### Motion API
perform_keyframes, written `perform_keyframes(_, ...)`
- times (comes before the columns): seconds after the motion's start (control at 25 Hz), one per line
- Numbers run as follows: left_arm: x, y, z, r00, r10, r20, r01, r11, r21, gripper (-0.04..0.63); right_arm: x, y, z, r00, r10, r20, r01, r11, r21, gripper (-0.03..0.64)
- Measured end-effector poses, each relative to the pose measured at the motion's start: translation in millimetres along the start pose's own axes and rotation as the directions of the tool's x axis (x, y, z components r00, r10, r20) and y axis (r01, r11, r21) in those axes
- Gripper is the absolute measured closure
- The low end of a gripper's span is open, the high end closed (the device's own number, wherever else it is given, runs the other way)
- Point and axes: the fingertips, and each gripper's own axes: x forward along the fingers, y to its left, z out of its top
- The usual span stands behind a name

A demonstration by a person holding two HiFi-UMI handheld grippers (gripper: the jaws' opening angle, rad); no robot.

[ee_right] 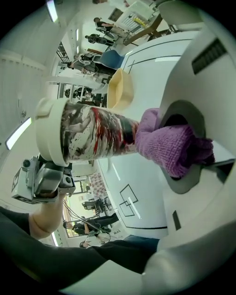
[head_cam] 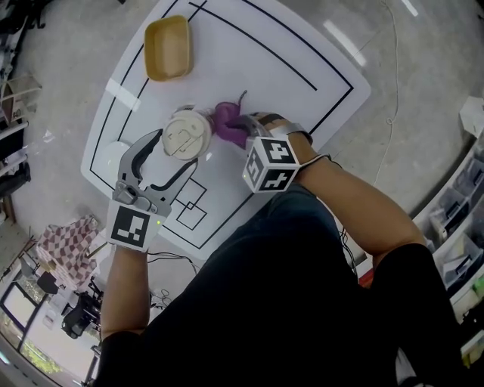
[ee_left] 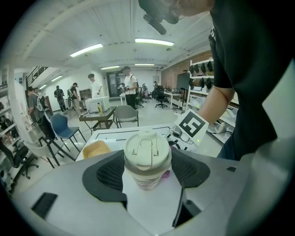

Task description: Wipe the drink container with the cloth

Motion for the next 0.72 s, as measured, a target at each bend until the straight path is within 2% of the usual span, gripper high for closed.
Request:
perform_keyframes(0.2, -1.0, -1.5, -0.4, 1.000, -0.010, 0.017, 0.010, 1.000, 0.015, 0.245, -26.7, -11.5, -5.5, 1.000, -0.003, -0.026, 0.003, 1.000, 0.019, 0.531)
perform_keyframes(0.4, -2.4, 6.5, 2.6, 0.999, -0.020, 0.039, 0.019, 0.999, 0.030, 0.245, -55.8, -54.2, 12.9, 0.999, -0.051, -0.009, 0.050, 0.999, -0.013, 0.531)
perform_keyframes(0.56, -1.3, 3.1, 5.9, 0.999, -0.023, 0.028, 0.022, 0.999, 0.036, 0.245, -73.6, -68.6, 46.2, 0.996, -0.027, 0.080, 0.035, 0.995, -0.093, 0.531)
perform_keyframes(0.72, 1.0, 0.6, 6.6, 0.999, -0.037, 0.028, 0.035, 0.997, 0.073, 0.245, -75.6, -58.7, 73.1, 0.986, 0.067, 0.151, -0.032, 0.974, -0.223, 0.531)
